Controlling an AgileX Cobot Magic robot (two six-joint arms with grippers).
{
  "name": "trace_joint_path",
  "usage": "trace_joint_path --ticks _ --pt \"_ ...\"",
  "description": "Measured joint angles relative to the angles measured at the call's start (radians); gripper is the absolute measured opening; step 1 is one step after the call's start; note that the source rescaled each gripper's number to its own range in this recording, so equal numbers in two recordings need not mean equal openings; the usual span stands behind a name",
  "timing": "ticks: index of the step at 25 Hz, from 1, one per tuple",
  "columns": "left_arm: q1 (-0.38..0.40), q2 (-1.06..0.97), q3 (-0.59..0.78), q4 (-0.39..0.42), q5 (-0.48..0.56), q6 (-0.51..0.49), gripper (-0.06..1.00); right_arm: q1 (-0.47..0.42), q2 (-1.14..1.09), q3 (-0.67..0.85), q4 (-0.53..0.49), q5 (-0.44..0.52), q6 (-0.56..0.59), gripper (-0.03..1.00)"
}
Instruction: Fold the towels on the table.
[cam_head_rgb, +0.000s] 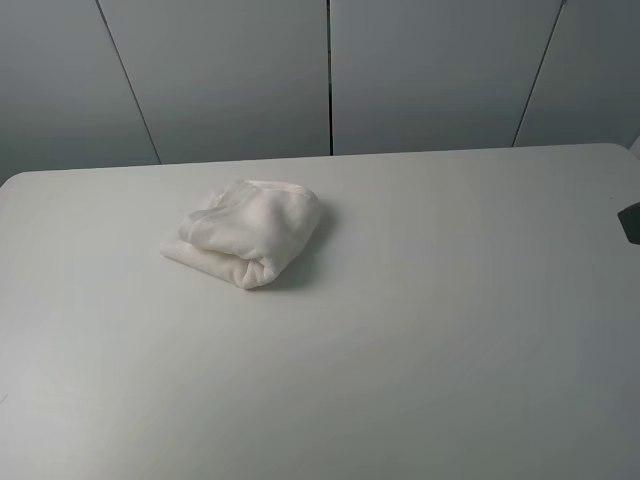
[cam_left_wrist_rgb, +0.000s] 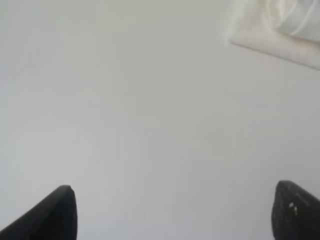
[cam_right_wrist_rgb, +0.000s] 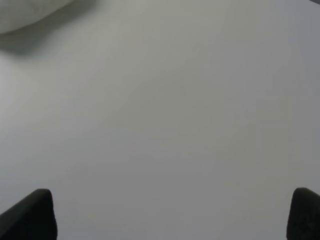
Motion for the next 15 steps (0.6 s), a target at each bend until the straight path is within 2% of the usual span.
trace_joint_path --ticks 7,15 --pt "0.000 -0.269 0.166 -0.045 -0.052 -0.014 1.00 0.000 -0.286 0.129 0.110 0.034 -0.032 1.00" --pt "0.000 -0.517 0.225 -0.064 -0.075 -0.016 1.00 0.000 -0.524 0.196 0.184 0.071 -0.168 1.00"
